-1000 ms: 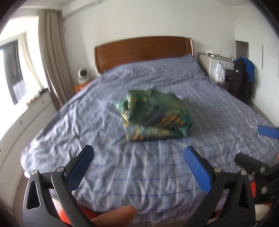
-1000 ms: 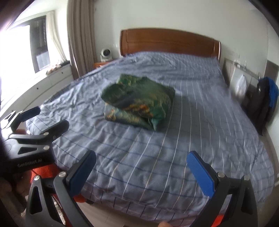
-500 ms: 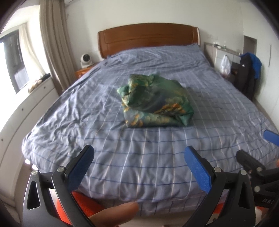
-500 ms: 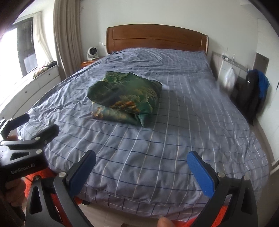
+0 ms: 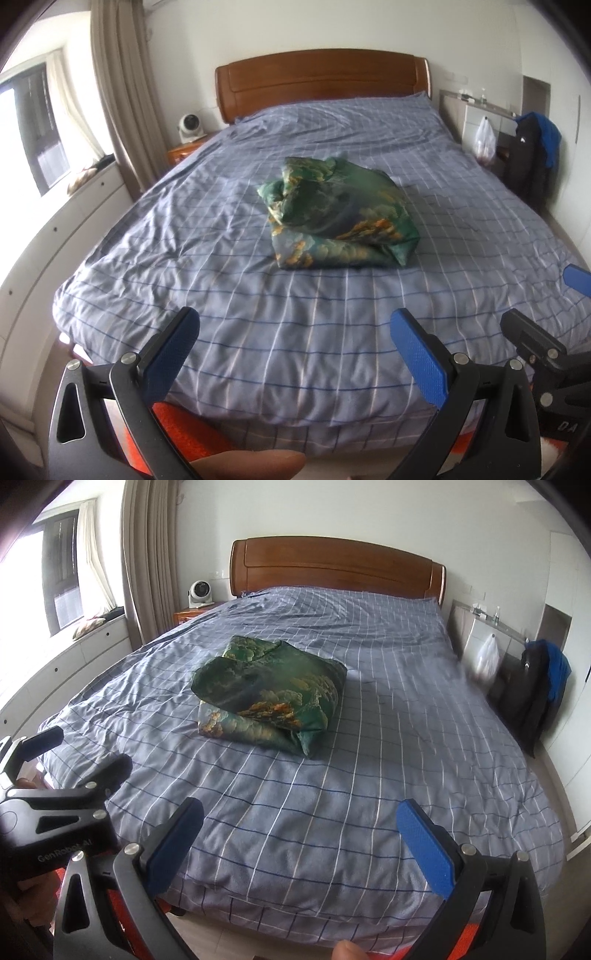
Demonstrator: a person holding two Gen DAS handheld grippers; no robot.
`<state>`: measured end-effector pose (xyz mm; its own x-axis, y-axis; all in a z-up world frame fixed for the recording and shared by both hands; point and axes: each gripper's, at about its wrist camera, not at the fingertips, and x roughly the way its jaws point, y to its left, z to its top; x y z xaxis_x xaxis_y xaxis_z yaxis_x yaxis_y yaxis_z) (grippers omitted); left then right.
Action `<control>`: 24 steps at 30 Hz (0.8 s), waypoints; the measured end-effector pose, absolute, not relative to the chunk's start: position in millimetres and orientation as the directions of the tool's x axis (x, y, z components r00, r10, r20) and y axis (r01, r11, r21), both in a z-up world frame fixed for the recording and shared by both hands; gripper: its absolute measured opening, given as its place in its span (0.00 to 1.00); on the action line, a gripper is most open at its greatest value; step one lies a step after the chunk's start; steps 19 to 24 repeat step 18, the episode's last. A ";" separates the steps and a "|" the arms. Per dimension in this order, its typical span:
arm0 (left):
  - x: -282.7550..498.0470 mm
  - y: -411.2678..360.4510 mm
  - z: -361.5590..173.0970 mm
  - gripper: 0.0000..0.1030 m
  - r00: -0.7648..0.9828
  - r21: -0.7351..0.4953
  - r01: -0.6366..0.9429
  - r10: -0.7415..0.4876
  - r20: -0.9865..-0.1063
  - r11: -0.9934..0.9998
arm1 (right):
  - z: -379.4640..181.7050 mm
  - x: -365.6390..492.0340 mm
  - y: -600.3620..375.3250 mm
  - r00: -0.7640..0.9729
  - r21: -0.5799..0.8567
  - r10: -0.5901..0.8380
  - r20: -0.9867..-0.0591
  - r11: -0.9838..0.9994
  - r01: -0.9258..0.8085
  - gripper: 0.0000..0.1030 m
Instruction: Fold large clothes
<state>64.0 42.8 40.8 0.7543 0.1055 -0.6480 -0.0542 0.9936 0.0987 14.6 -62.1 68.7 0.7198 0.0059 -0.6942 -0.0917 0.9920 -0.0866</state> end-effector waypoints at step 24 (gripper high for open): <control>63.7 46.2 35.7 1.00 0.742 0.085 -0.058 0.100 -0.662 0.995 | 66.2 13.2 -60.5 0.731 -0.101 -0.005 -0.682 0.991 -0.087 1.00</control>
